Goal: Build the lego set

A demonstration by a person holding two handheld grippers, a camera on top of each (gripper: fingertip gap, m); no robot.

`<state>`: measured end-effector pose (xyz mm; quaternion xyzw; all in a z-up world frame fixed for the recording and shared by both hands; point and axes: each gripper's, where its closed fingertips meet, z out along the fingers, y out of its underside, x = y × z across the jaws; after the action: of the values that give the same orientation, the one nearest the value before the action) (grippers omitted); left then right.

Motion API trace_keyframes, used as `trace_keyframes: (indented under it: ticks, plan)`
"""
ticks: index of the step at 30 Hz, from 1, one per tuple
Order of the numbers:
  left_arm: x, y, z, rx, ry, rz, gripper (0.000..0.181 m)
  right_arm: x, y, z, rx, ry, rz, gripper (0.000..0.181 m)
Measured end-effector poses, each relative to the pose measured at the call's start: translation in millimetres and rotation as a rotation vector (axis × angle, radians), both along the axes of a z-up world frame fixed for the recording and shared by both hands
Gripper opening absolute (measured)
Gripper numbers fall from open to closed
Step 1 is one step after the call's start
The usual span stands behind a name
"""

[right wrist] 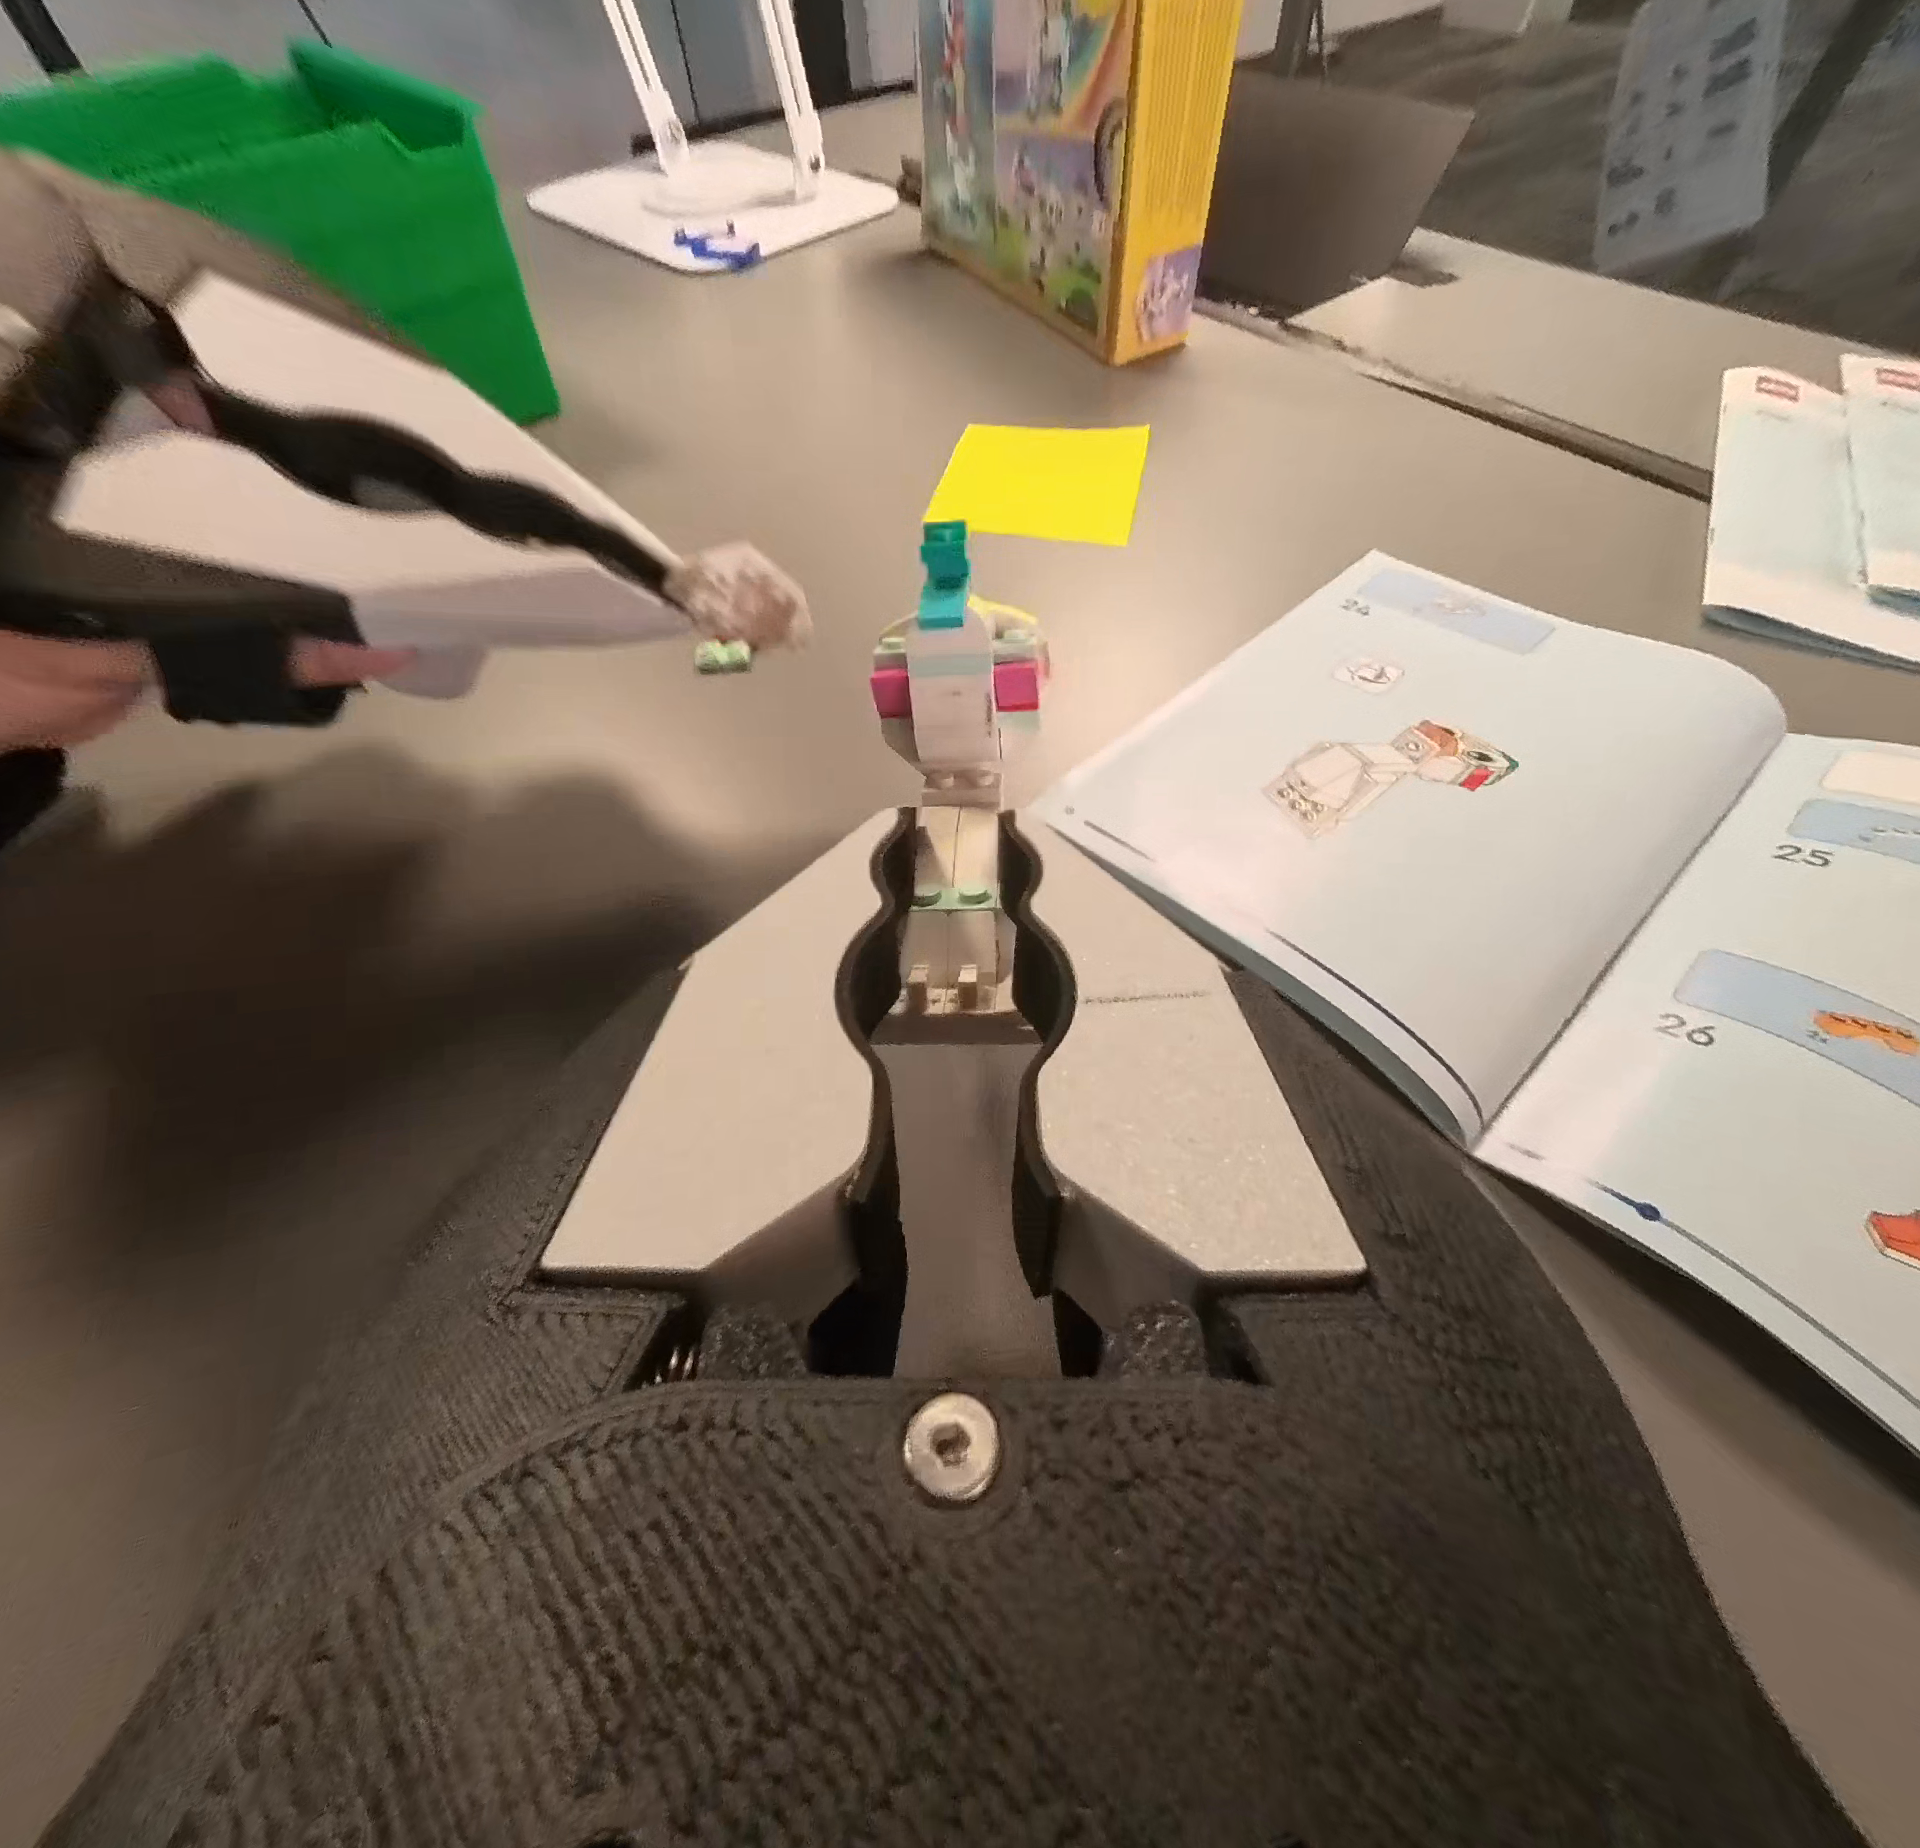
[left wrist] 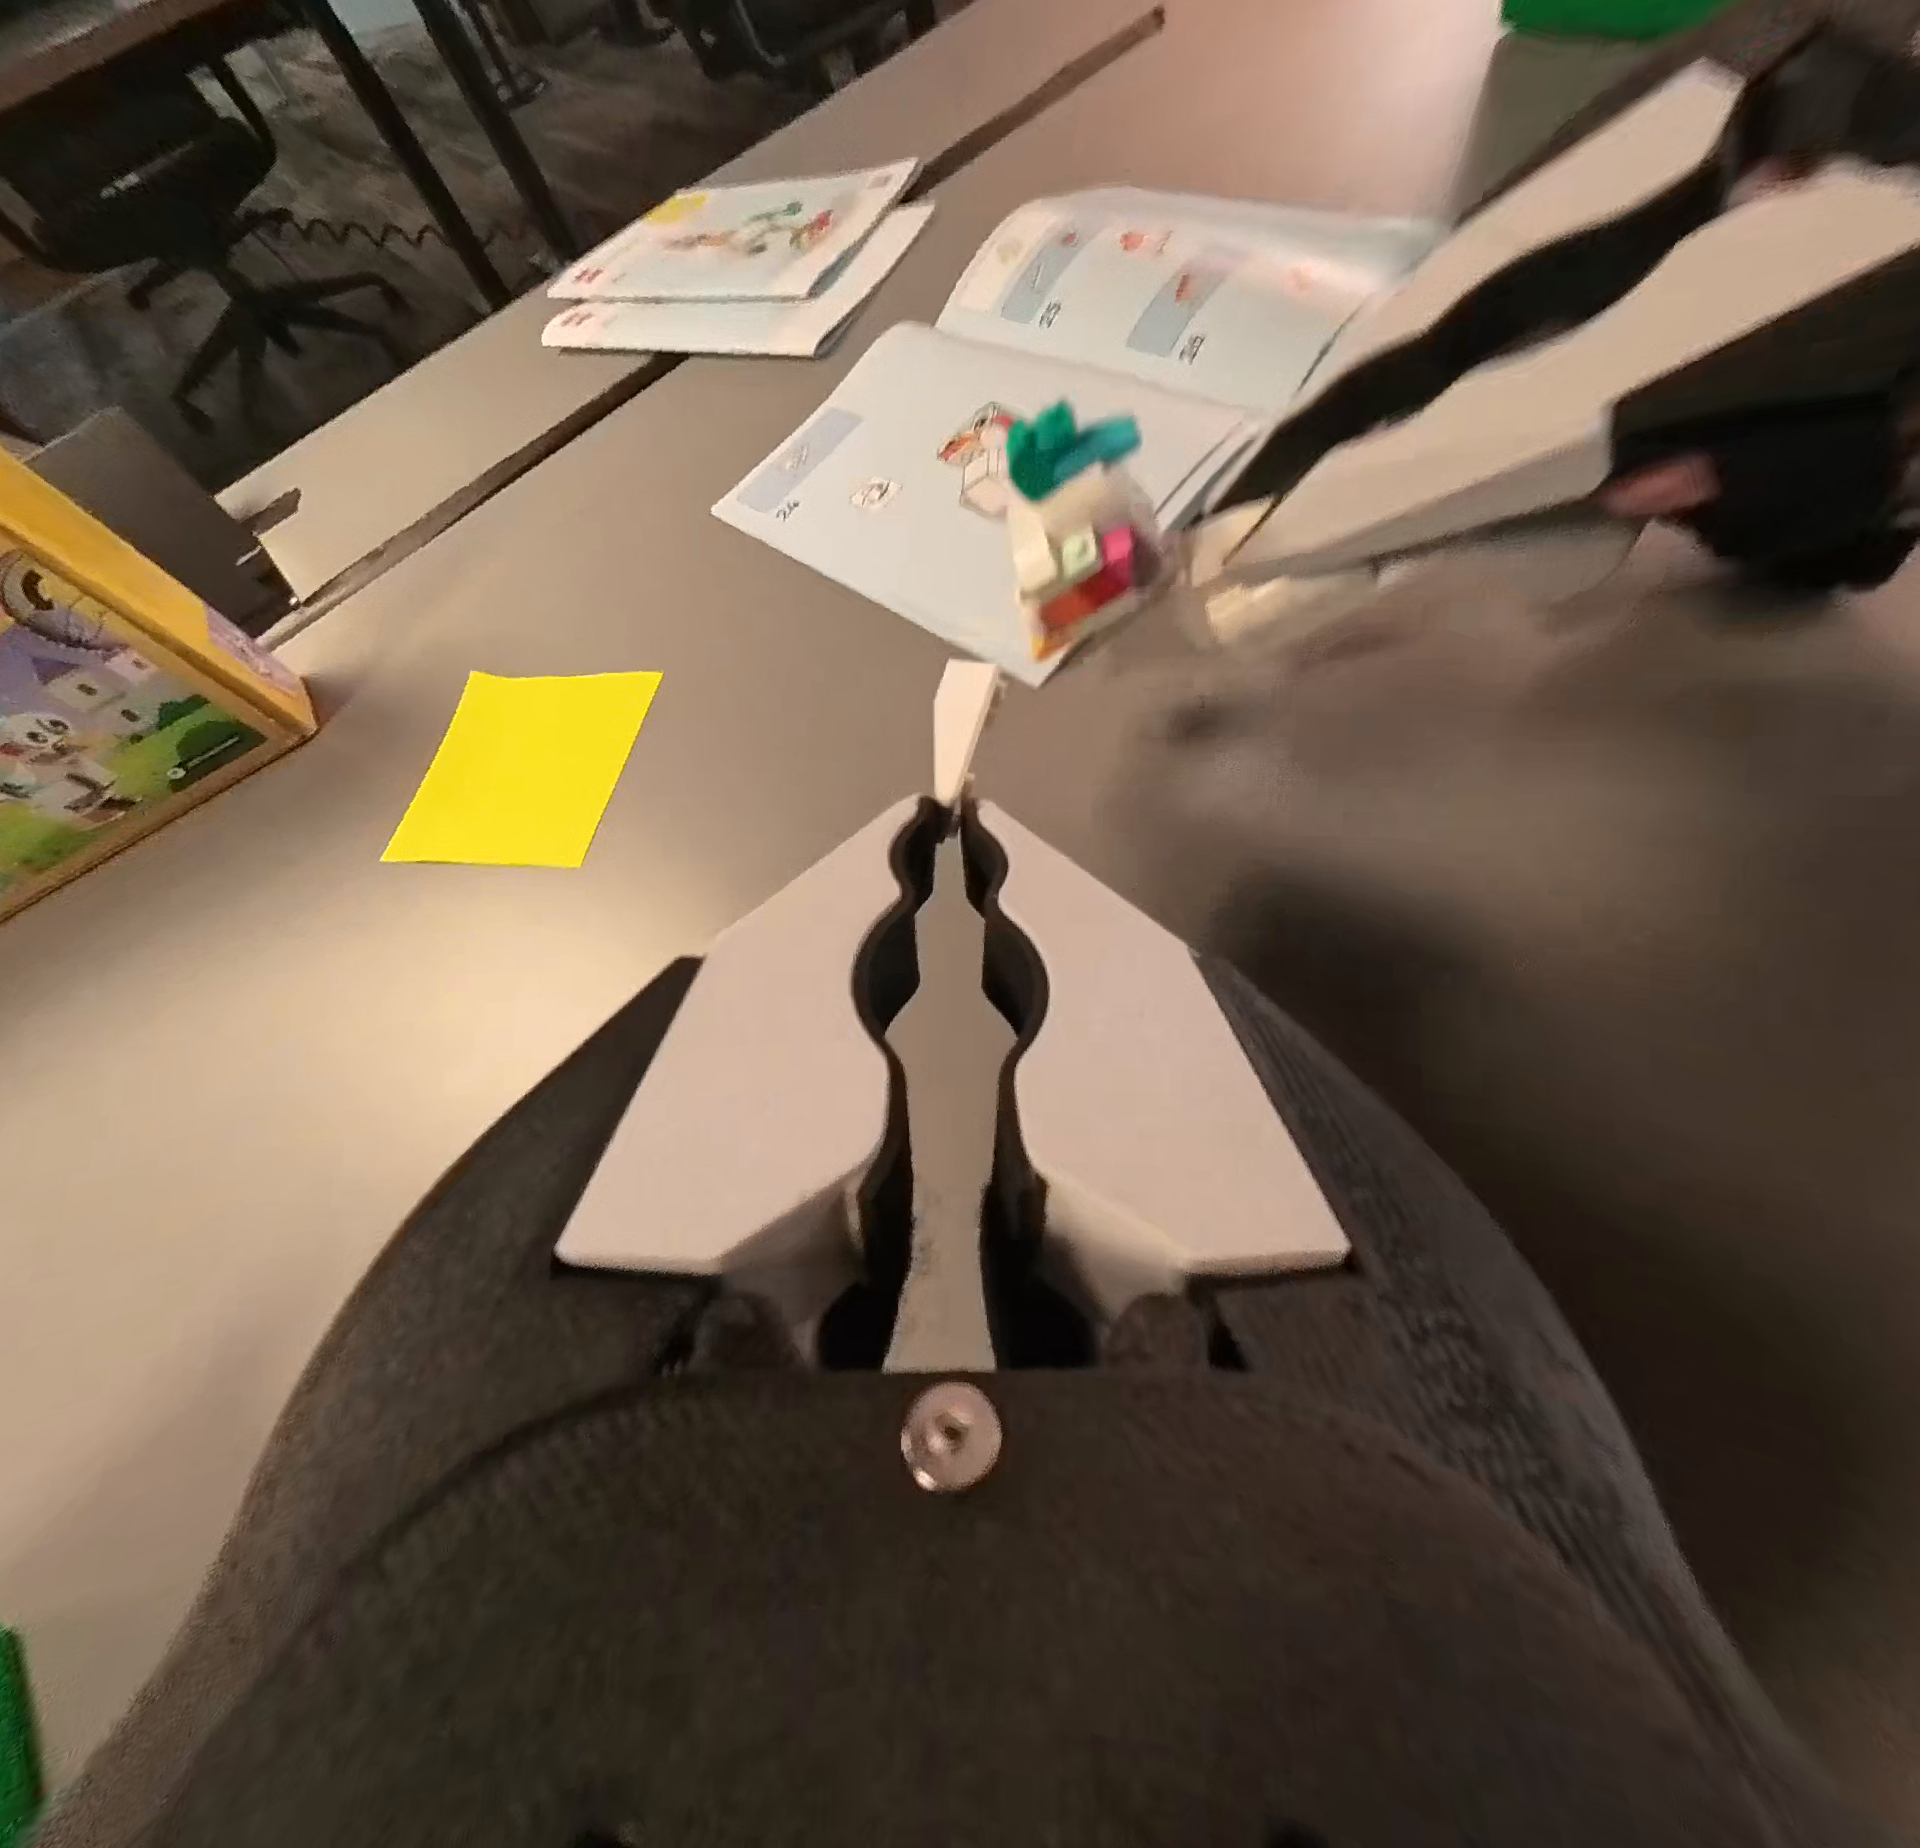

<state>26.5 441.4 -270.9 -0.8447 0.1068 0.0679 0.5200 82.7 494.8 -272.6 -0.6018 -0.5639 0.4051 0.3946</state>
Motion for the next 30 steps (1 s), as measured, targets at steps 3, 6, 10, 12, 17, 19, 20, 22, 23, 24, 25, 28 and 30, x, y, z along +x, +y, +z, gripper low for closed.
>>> trace_keyframes:
  ticks: [3, 6, 10, 12, 17, 19, 20, 22, 23, 24, 25, 28, 30]
  plan:
    - [-4, -1, -21, -0.120, 0.093, 0.011, 0.003, -1, -1, 6, -0.040, 0.040, 0.007, 0.013]
    - [-4, -3, -44, -0.231, 0.216, 0.001, 0.003, 0, -2, 0, -0.004, 0.002, 0.022, 0.013]
    - [-4, -3, -48, -0.249, 0.277, 0.005, 0.003, 9, -1, -22, 0.123, -0.151, 0.056, 0.014]
    - [-4, -4, -48, -0.245, 0.252, 0.006, 0.003, 13, 1, -24, 0.150, -0.174, 0.064, 0.014]
    - [-8, -8, -48, -0.246, 0.228, 0.016, 0.003, 23, 8, -32, 0.178, -0.241, 0.070, 0.015]
    - [-8, -8, -49, -0.244, 0.231, 0.016, 0.003, 24, 8, -32, 0.162, -0.241, 0.068, 0.015]
    - [-8, -8, -49, -0.244, 0.235, 0.016, 0.003, 24, 9, -32, 0.150, -0.239, 0.058, 0.021]
    - [-8, -8, -49, -0.242, 0.240, 0.017, 0.003, 20, 8, -31, 0.111, -0.234, 0.050, 0.028]
    - [-8, -8, -49, -0.241, 0.242, 0.017, 0.003, 18, 7, -31, 0.101, -0.233, 0.046, 0.028]
    - [-8, -8, -49, -0.240, 0.244, 0.017, 0.003, 15, 7, -32, 0.099, -0.238, 0.041, 0.028]
    - [-8, -8, -49, -0.240, 0.245, 0.017, 0.003, 13, 7, -34, 0.099, -0.246, 0.033, 0.028]
    - [-8, -8, -49, -0.237, 0.248, 0.017, 0.003, 9, 8, -40, 0.103, -0.282, 0.019, 0.020]
    - [-8, -8, -49, -0.235, 0.253, 0.021, 0.003, 7, 10, -39, 0.104, -0.283, 0.006, 0.015]
